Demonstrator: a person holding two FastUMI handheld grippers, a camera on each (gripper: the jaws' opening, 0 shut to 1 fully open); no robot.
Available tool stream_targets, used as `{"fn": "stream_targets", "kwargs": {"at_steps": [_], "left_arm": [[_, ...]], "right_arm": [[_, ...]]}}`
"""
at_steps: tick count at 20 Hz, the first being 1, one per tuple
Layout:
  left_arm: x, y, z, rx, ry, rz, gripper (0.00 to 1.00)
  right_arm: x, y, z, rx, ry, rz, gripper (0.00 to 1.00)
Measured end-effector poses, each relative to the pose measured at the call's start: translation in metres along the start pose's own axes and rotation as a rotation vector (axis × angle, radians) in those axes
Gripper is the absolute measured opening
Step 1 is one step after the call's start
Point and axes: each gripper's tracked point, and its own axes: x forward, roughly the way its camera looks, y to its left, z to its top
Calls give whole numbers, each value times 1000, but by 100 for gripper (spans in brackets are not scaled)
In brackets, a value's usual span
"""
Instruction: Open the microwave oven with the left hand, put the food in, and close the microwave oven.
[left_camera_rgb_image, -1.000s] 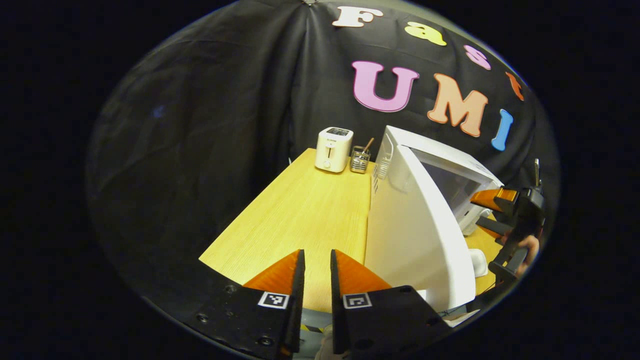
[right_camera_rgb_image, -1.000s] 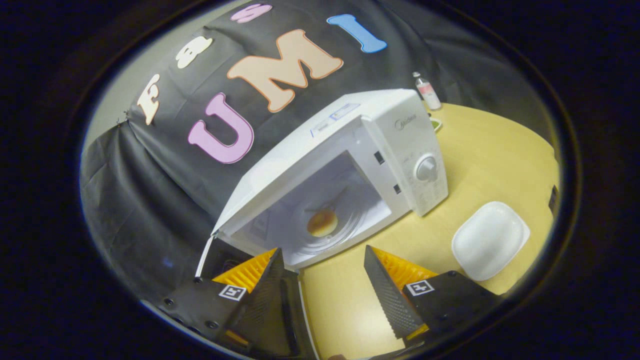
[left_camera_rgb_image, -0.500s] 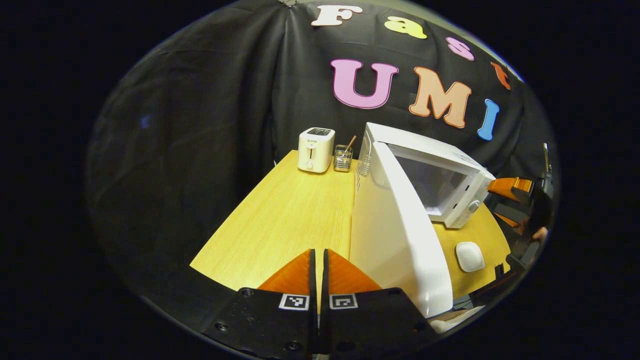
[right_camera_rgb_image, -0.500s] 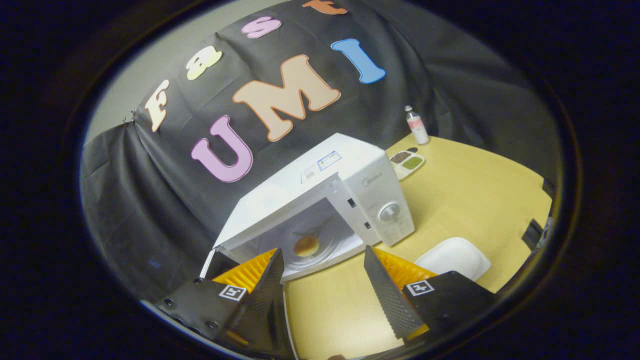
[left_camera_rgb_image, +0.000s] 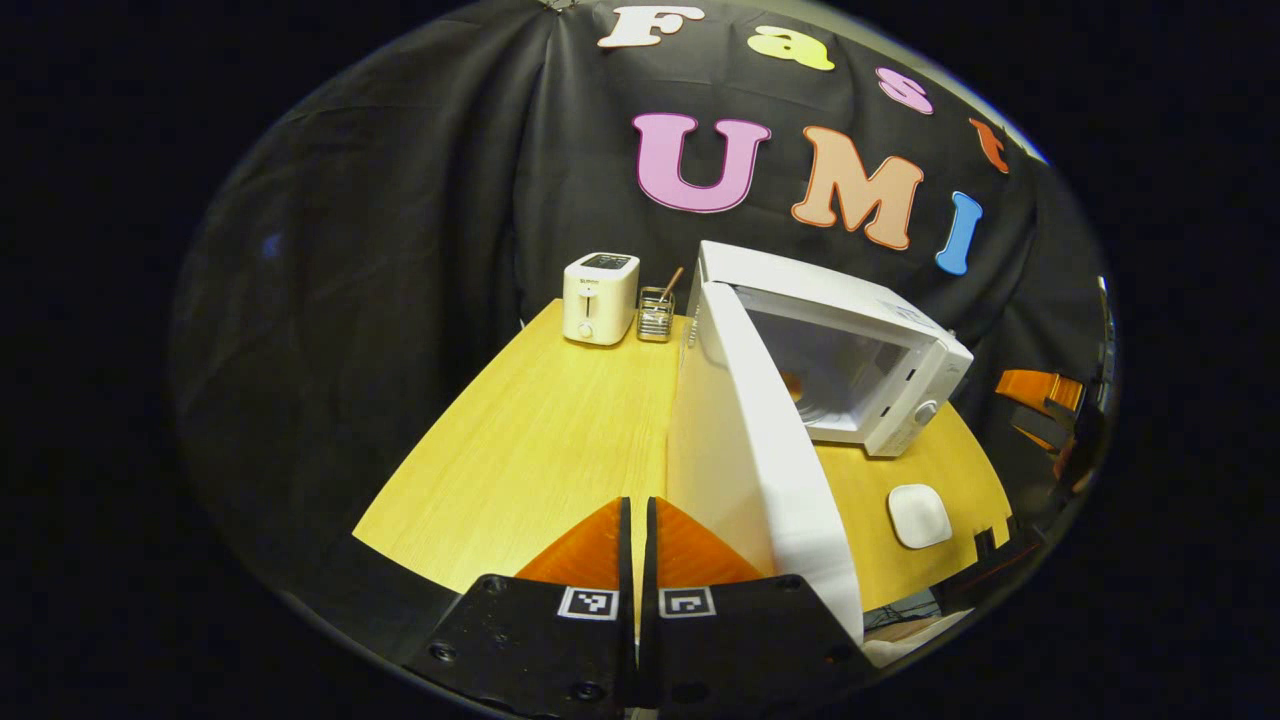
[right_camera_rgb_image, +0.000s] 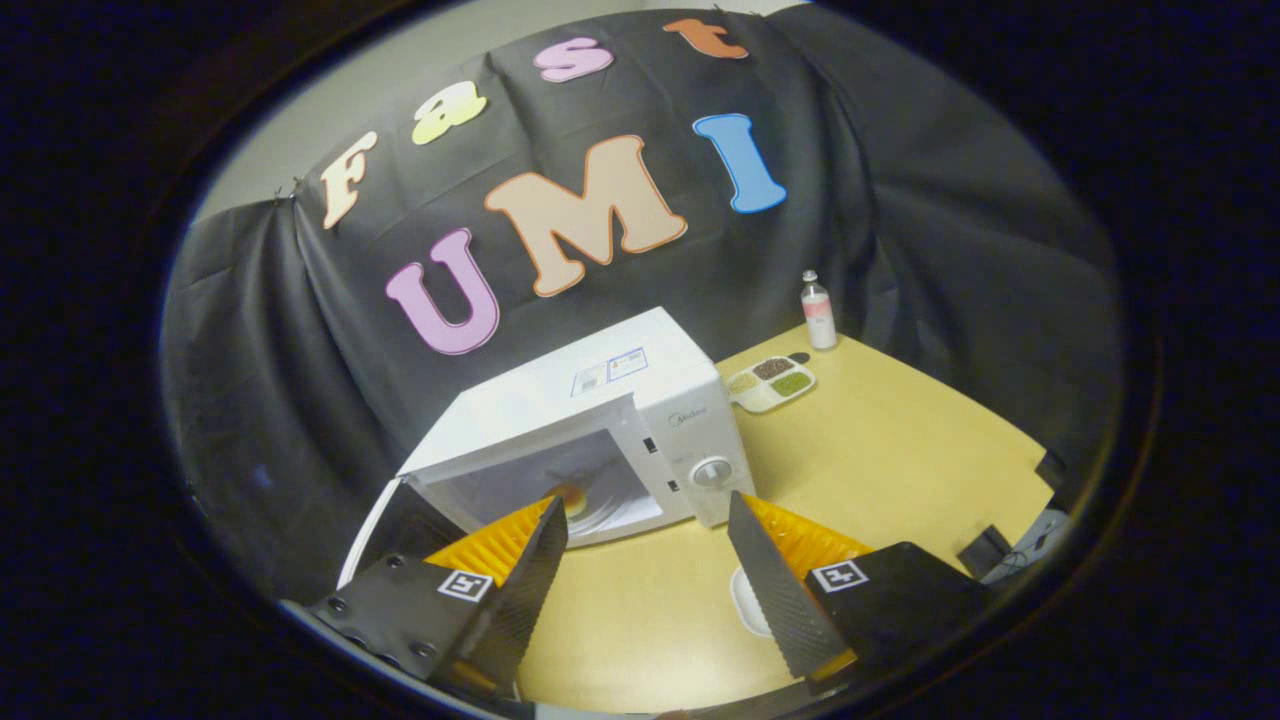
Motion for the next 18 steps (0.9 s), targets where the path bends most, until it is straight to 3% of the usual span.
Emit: {"fn": "stream_targets", "kwargs": {"at_steps": [11, 12, 13, 16, 17, 18], "left_arm": [[29, -96, 4, 21, 23, -85, 1], [31, -101, 9, 23, 21, -91, 1], [34, -109, 10, 21, 22, -98, 1], [42, -133, 13, 26, 14, -114, 1], [45, -140, 15, 32, 11, -119, 1], [48, -147, 16, 38, 10, -124, 1]], "right_arm": [[-22, -73, 23, -96, -7, -38, 100], [-23, -80, 26, -97, -10, -44, 91], [-25, -86, 28, -99, -14, -50, 100], [-27, -107, 31, -105, -18, -71, 99], [-27, -111, 31, -105, -20, -75, 90], [-28, -115, 32, -104, -21, -77, 99]]}}
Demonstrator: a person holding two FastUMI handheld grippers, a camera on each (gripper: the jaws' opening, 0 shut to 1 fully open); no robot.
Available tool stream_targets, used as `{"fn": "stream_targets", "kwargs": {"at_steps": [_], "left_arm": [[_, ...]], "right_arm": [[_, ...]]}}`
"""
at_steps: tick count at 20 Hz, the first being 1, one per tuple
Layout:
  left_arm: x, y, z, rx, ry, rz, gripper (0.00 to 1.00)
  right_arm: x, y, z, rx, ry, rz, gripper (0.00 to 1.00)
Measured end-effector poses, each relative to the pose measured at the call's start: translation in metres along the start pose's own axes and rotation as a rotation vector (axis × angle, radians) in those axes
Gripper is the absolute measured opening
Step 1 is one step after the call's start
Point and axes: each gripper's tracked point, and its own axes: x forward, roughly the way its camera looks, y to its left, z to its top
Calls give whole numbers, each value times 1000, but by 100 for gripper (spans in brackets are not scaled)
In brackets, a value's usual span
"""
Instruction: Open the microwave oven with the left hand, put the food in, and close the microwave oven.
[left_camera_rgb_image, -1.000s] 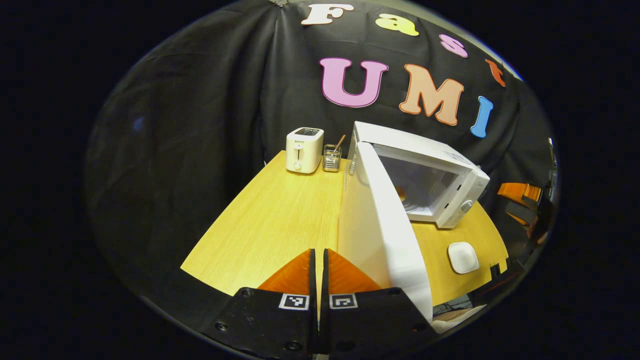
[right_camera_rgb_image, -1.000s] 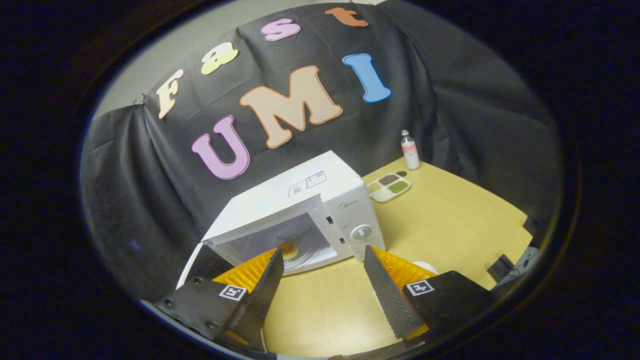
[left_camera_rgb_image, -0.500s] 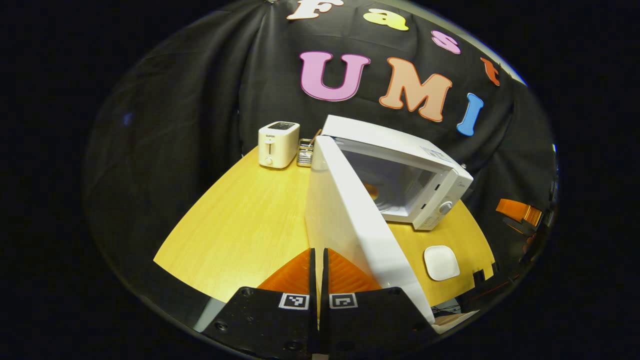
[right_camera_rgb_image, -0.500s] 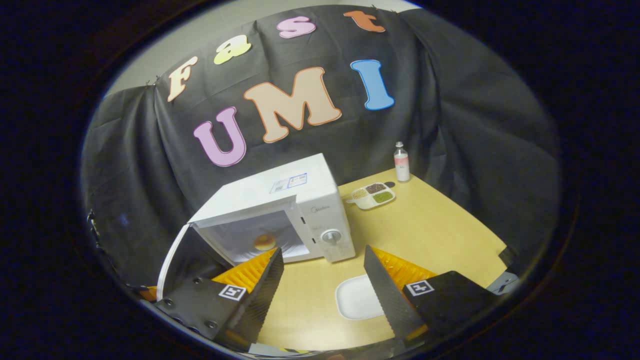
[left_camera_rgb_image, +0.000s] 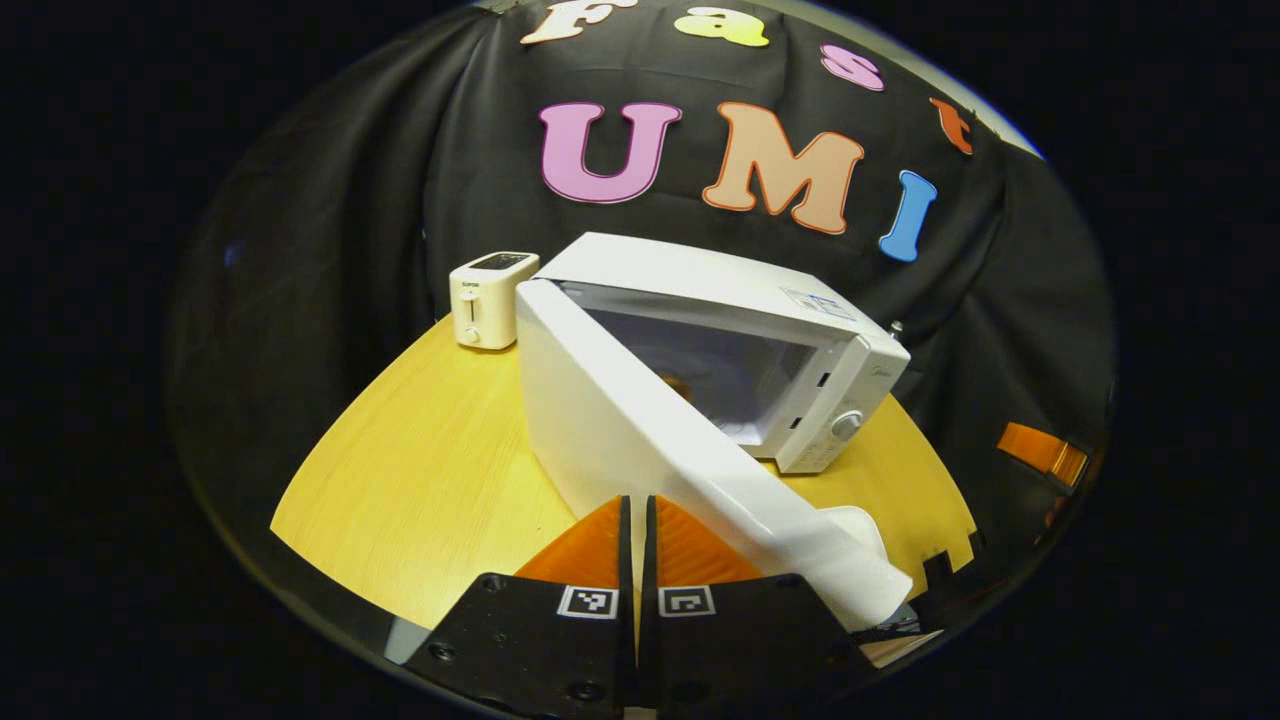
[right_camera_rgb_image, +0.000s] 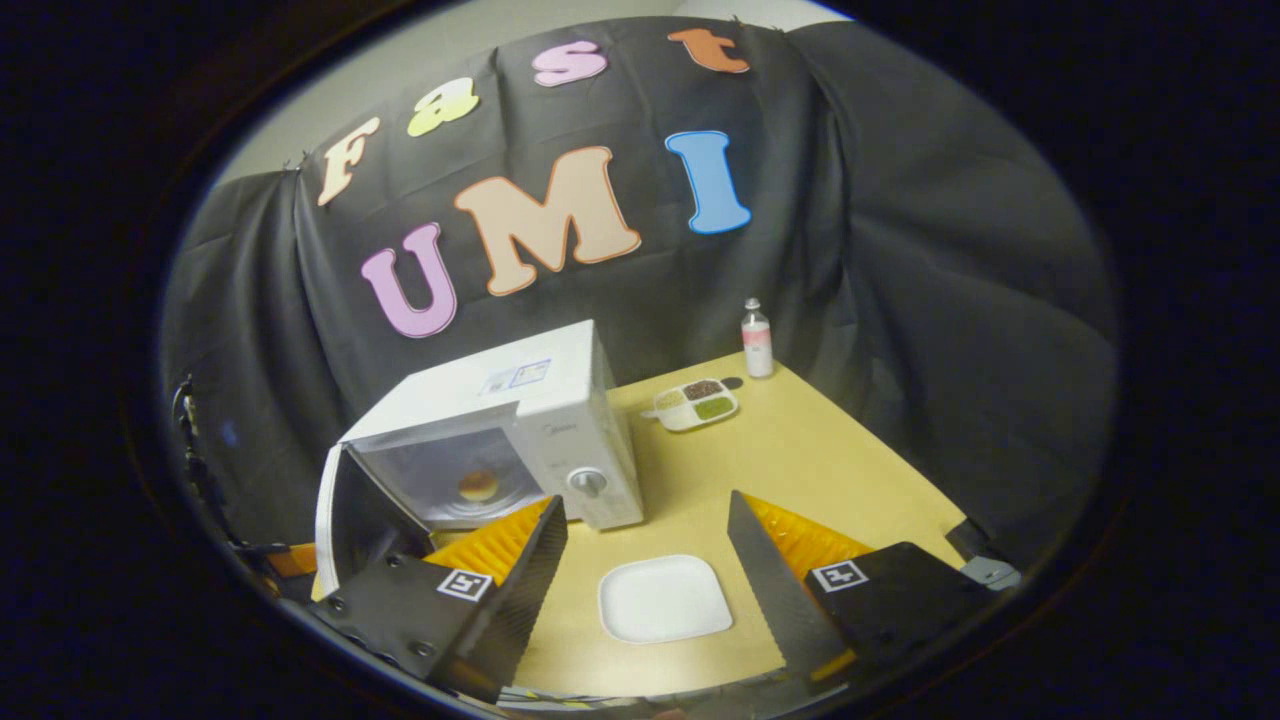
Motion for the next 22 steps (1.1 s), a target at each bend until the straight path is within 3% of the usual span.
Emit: {"fn": "stream_targets", "kwargs": {"at_steps": [15, 22], "left_arm": [[70, -120, 27, 23, -10, -162, 1], [96, -158, 43, 70, -30, -210, 1]], "right_arm": [[-1, -20, -8, -24, 25, 24, 100], [-2, -37, 1, -7, 1, -5, 100]]}}
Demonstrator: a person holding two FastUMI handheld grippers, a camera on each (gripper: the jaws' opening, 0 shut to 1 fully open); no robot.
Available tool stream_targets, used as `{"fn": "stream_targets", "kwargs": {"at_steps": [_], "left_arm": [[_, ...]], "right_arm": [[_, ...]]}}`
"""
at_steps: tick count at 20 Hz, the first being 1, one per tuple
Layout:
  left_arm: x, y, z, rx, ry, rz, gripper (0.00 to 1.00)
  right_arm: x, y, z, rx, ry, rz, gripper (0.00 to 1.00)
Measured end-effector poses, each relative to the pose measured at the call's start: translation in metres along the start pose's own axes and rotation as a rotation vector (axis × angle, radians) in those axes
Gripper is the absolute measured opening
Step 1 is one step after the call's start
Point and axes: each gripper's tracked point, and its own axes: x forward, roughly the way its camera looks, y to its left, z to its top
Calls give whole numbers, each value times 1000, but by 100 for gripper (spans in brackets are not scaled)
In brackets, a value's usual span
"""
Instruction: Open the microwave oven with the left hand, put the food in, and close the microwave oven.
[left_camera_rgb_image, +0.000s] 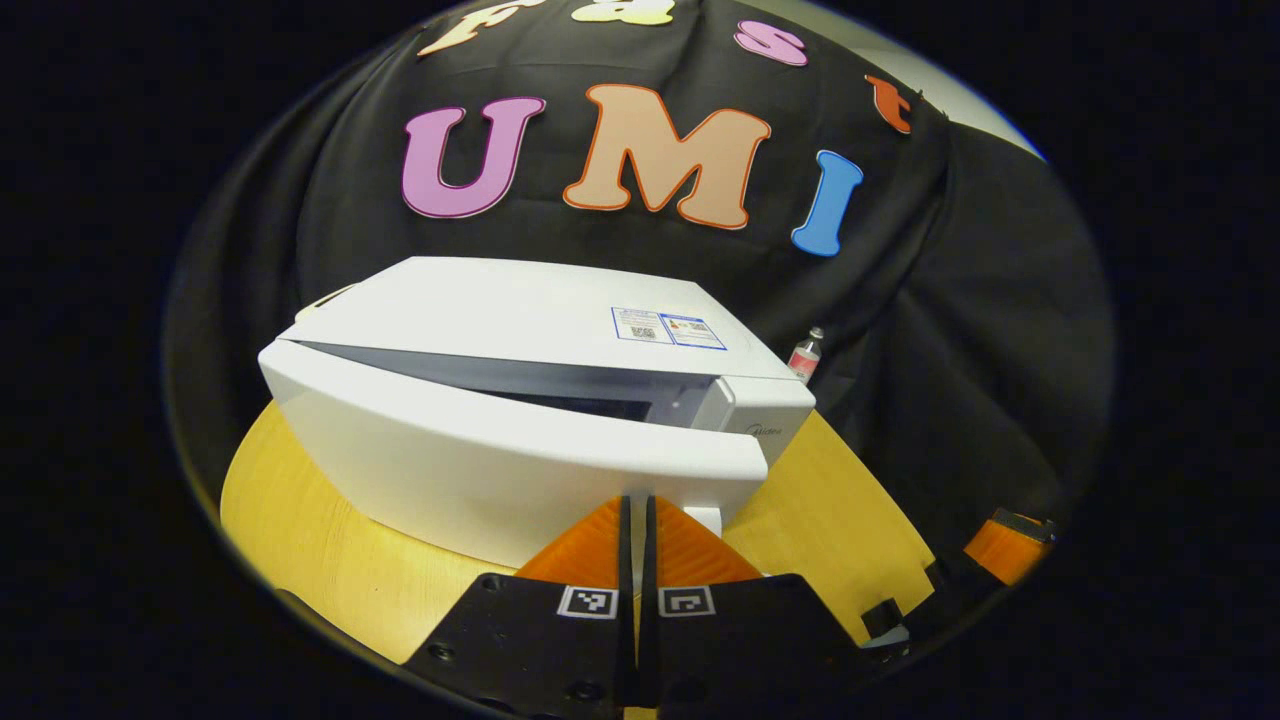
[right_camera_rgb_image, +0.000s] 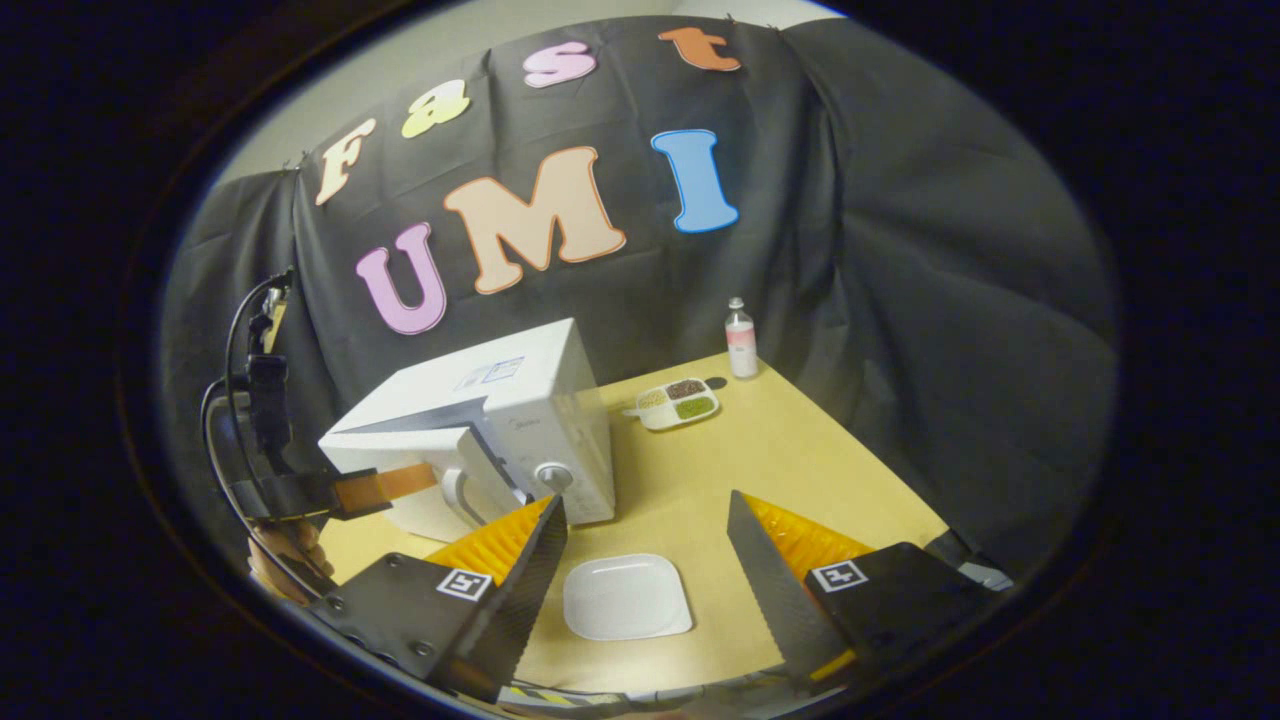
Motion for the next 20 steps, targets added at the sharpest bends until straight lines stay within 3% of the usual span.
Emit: {"fn": "stream_targets", "kwargs": {"at_steps": [11, 20], "left_arm": [[25, 7, 22, 3, -27, 46, 0], [32, 7, 21, -18, -44, 91, 0]], "right_arm": [[-3, -15, 18, 38, -73, -33, 100], [5, -14, 18, 38, -64, -32, 100]]}}
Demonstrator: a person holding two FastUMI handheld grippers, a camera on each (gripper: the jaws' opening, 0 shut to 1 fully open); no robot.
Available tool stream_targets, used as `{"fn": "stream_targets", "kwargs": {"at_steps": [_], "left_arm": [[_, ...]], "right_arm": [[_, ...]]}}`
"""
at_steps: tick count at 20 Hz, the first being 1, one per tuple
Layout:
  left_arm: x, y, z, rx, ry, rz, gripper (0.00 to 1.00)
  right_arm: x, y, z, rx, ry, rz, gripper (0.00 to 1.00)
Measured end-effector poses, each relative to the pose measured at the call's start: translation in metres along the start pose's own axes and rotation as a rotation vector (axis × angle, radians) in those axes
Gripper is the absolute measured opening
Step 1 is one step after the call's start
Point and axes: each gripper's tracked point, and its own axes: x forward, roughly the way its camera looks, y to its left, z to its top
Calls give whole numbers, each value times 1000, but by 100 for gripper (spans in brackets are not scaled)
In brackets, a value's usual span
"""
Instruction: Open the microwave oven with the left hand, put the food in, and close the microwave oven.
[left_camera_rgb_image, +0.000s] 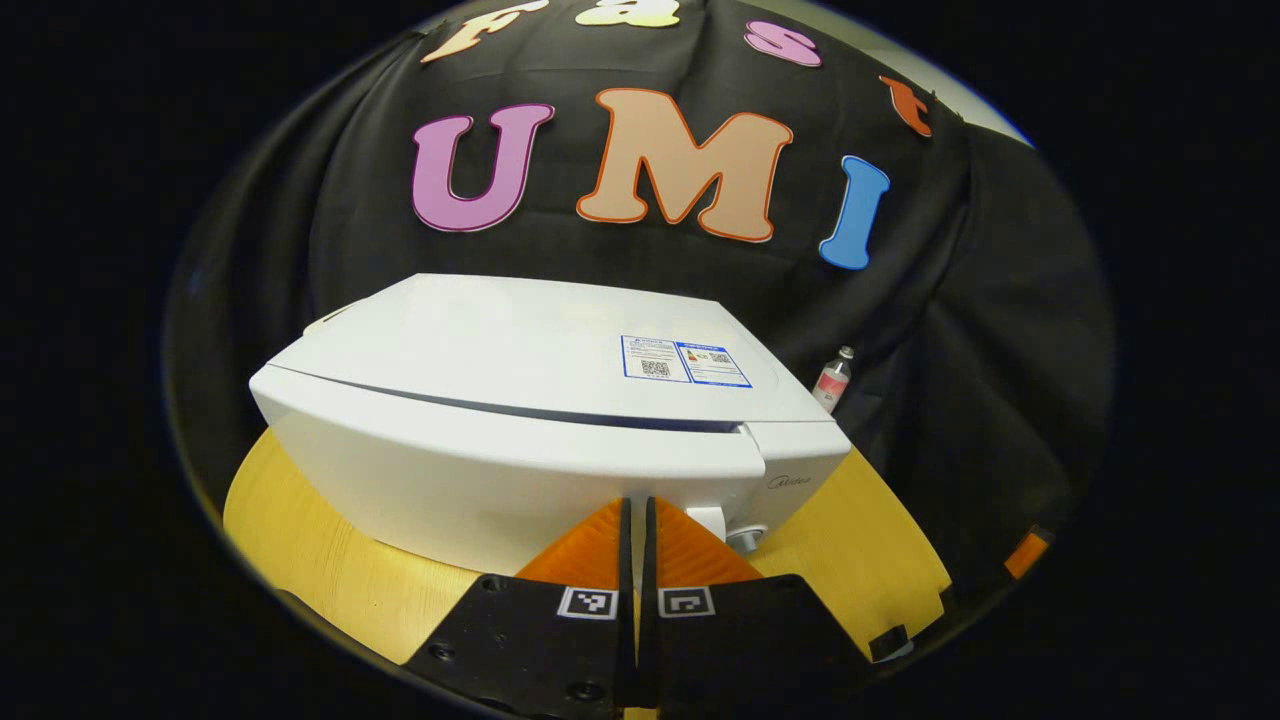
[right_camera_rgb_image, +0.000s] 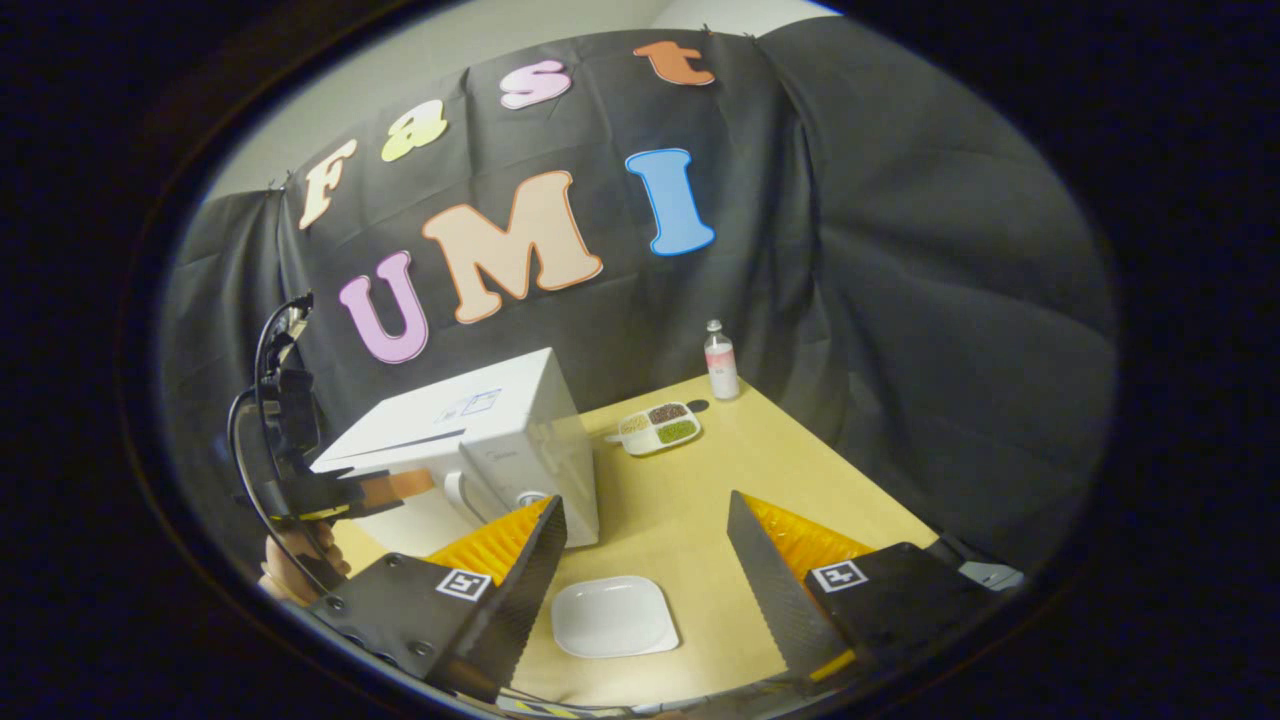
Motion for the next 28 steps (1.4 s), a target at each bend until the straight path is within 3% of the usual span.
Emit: {"fn": "stream_targets", "kwargs": {"at_steps": [7, 8, 22, 23, 24, 25, 28], "left_arm": [[3, 1, 3, -26, -6, 15, 1], [2, 1, 3, -25, -8, 18, 1], [13, 2, -2, -73, 3, 4, 1], [13, 2, -1, -70, 1, 4, 1], [13, 2, -2, -67, 6, 3, 1], [13, 2, -2, -63, 5, 0, 1], [6, 7, 4, -41, -13, 29, 1]], "right_arm": [[9, 1, -2, -8, 9, 0, 100], [9, 0, -1, -8, 5, -2, 92], [6, 4, -2, -23, 3, 17, 92], [5, 3, -3, -22, 2, 18, 100], [3, 3, -2, -21, -3, 19, 100], [2, 3, -1, -20, -7, 20, 92], [-1, 1, -2, -18, -11, 16, 92]]}}
